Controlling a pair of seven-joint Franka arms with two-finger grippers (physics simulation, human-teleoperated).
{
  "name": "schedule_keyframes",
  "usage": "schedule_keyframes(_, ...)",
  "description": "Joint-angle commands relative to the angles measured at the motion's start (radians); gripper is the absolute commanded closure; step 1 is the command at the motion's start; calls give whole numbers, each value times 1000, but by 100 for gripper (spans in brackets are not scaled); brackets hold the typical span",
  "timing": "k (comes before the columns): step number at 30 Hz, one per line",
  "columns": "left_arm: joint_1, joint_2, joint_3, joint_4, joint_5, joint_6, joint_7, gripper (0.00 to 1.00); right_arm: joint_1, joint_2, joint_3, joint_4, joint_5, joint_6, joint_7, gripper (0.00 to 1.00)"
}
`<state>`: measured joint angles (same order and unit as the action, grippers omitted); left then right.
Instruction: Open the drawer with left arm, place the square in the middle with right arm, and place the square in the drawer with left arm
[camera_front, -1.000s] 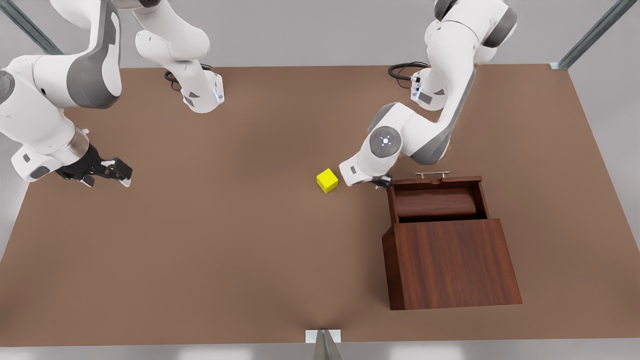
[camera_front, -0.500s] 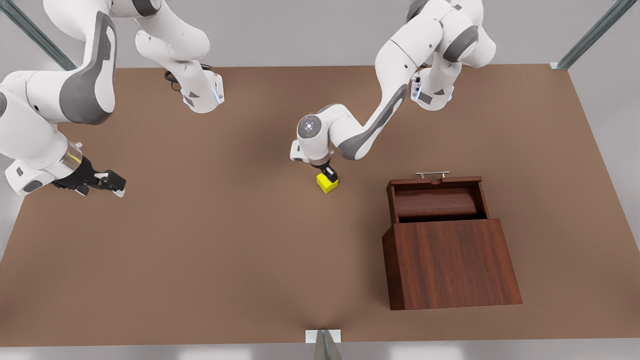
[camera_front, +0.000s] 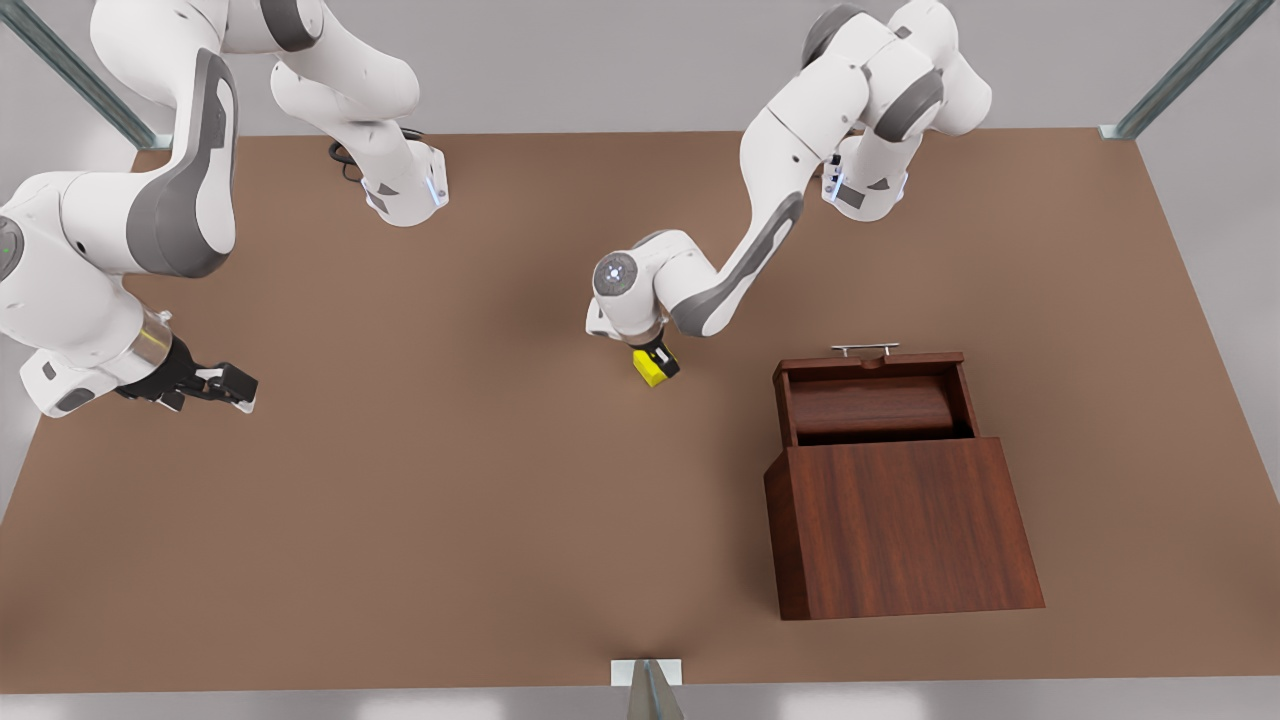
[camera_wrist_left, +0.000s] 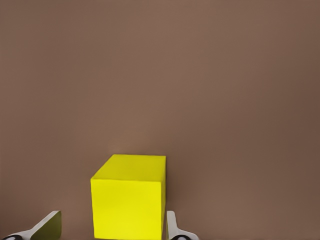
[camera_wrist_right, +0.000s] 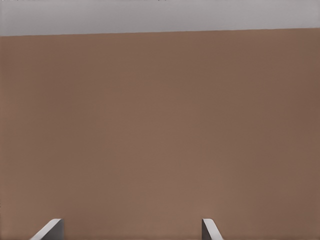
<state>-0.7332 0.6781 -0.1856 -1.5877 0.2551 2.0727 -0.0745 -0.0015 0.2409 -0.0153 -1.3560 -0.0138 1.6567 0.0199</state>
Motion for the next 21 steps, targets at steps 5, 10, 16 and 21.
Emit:
schedule_keyframes(5, 0, 9, 0, 2, 6, 29, -24, 0, 0, 0, 0, 0, 0, 0, 0, 0)
schedule_keyframes(10, -2, 17, 0, 2, 6, 50, -31, 0, 0, 0, 0, 1, 0, -2, 0, 0)
schedule_keyframes(16, -3, 32, 0, 2, 6, 53, -31, 0, -2, 0, 0, 1, 0, 0, 0, 0)
schedule_keyframes(21, -5, 63, 0, 2, 9, 73, -30, 0, 3, 0, 3, 1, 2, 0, 0, 0)
